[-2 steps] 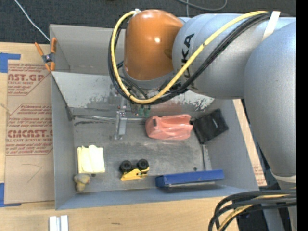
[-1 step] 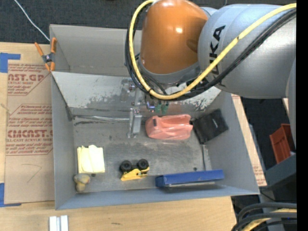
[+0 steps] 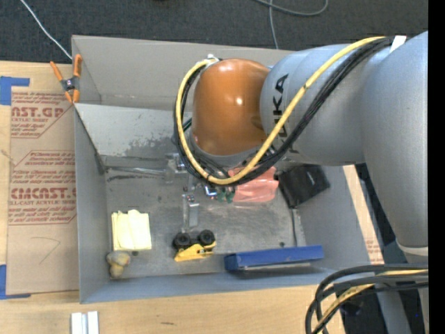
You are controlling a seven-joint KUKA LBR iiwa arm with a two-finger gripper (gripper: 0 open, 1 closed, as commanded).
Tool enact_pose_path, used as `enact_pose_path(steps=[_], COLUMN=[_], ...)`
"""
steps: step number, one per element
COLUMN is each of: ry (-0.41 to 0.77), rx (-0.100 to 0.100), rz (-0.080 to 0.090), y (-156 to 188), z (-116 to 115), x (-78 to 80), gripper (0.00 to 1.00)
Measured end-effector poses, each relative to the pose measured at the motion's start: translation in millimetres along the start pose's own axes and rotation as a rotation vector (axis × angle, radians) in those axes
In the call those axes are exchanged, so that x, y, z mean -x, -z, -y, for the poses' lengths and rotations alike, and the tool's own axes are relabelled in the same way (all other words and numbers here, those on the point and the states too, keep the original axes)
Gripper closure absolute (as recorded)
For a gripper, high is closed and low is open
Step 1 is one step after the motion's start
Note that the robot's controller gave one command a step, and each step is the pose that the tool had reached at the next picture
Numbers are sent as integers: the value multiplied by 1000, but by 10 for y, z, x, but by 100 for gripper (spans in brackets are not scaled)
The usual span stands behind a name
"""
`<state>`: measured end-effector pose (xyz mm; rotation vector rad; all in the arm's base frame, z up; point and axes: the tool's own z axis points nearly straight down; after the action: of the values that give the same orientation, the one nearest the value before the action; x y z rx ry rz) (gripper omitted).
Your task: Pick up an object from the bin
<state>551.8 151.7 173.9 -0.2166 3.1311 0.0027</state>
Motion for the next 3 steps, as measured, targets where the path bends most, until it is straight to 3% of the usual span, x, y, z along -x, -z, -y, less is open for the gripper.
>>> enact_pose_path(steps=[1, 2, 3], ry=[-26, 183, 333], rx=[0, 2, 1], rz=[-4, 4, 11], y=[-228, -261, -1048], z=[206, -63, 61], x=[-628, -269, -668], gripper=[0, 0, 0])
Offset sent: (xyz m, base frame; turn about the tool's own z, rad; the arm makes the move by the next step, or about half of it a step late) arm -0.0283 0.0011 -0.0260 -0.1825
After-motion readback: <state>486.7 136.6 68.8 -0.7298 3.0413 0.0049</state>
